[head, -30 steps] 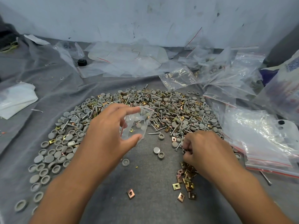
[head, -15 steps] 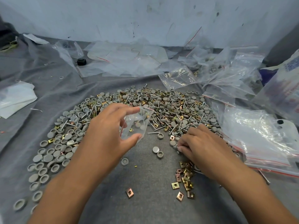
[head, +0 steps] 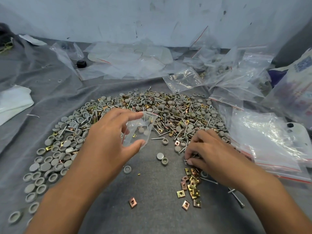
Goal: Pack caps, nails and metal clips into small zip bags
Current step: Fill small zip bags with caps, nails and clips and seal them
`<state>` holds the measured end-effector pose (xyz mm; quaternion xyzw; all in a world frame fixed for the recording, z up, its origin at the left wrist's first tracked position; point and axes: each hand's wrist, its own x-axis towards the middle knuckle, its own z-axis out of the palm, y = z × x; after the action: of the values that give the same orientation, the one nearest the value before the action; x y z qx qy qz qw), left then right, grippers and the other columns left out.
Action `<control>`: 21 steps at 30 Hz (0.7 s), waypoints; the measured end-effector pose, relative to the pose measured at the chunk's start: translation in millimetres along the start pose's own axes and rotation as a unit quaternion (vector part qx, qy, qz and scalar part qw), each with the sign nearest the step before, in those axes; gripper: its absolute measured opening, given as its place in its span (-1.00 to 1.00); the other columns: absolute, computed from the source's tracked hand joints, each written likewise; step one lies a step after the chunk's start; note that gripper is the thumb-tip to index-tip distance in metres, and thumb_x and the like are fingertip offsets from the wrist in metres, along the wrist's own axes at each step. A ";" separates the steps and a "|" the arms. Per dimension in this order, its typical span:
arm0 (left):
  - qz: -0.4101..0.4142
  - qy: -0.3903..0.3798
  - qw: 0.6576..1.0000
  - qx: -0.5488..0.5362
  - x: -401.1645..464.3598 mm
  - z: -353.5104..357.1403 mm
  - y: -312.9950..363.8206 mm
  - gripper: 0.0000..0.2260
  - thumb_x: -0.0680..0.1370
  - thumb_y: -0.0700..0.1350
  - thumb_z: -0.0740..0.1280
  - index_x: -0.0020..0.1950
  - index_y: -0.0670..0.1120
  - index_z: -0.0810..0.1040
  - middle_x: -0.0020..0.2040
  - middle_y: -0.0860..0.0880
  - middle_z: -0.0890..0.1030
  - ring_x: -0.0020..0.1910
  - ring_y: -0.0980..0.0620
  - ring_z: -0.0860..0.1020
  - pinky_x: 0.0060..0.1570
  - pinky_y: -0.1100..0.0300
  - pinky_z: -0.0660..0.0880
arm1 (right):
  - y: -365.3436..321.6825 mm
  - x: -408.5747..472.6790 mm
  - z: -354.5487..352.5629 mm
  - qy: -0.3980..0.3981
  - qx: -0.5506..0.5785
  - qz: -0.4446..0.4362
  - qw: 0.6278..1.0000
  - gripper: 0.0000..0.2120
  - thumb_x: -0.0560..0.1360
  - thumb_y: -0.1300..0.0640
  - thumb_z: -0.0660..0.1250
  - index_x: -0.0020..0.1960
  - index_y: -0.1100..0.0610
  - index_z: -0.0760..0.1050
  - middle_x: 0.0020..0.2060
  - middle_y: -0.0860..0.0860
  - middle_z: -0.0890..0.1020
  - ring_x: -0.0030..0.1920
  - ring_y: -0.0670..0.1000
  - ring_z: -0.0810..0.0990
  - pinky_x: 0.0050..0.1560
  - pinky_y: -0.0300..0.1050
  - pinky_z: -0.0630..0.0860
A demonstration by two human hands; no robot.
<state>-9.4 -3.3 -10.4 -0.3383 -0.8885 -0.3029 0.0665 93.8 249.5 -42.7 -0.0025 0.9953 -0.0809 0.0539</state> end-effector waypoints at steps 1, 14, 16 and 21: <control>-0.001 0.000 1.000 0.004 0.4 0.0 0.8 -0.44 0.37 0.02 0.55 0.36 0.12 0.52 0.10 0.21 0.51 -0.09 0.32 0.48 -0.05 0.55 0.33 | -1.0 1.5 1.1 0.007 0.015 0.005 1.000 -0.85 0.55 -0.25 0.16 0.02 -0.25 0.44 0.04 -0.32 0.29 0.12 -0.22 0.19 0.16 -0.23 0.33; 0.013 -0.003 1.000 -0.006 3.7 9.3 9.4 -0.45 0.35 -0.07 0.60 0.31 0.06 0.57 0.06 0.18 0.53 -0.07 0.27 0.47 0.02 0.59 0.26 | -47.8 14.1 -15.8 0.344 0.329 -0.053 0.878 -0.85 0.57 0.13 0.40 0.12 -0.01 0.66 -0.06 -0.22 0.69 -0.02 -0.17 0.66 -0.05 -0.36 0.53; 0.017 -0.005 1.000 -0.012 4.6 10.9 11.5 -0.45 0.34 -0.08 0.61 0.31 0.05 0.57 0.07 0.16 0.54 -0.13 0.26 0.48 0.03 0.56 0.29 | -57.0 19.3 -14.1 0.359 0.286 -0.079 0.885 -0.85 0.56 0.16 0.43 0.12 0.05 0.67 -0.04 -0.18 0.69 -0.02 -0.21 0.64 -0.04 -0.41 0.48; 0.022 -0.011 1.000 -0.018 6.1 13.5 14.5 -0.46 0.34 -0.08 0.59 0.30 0.05 0.57 0.07 0.17 0.54 -0.09 0.26 0.47 0.03 0.55 0.29 | -70.1 31.5 -7.7 0.371 0.246 -0.079 0.892 -0.80 0.48 0.18 0.55 0.09 0.10 0.67 -0.09 -0.13 0.70 -0.11 -0.23 0.62 -0.03 -0.43 0.47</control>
<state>-3.6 16.5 -12.2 -0.3621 -0.8759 -0.3138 0.0570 61.4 181.0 -27.3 -0.0376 0.8873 -0.3227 -0.3274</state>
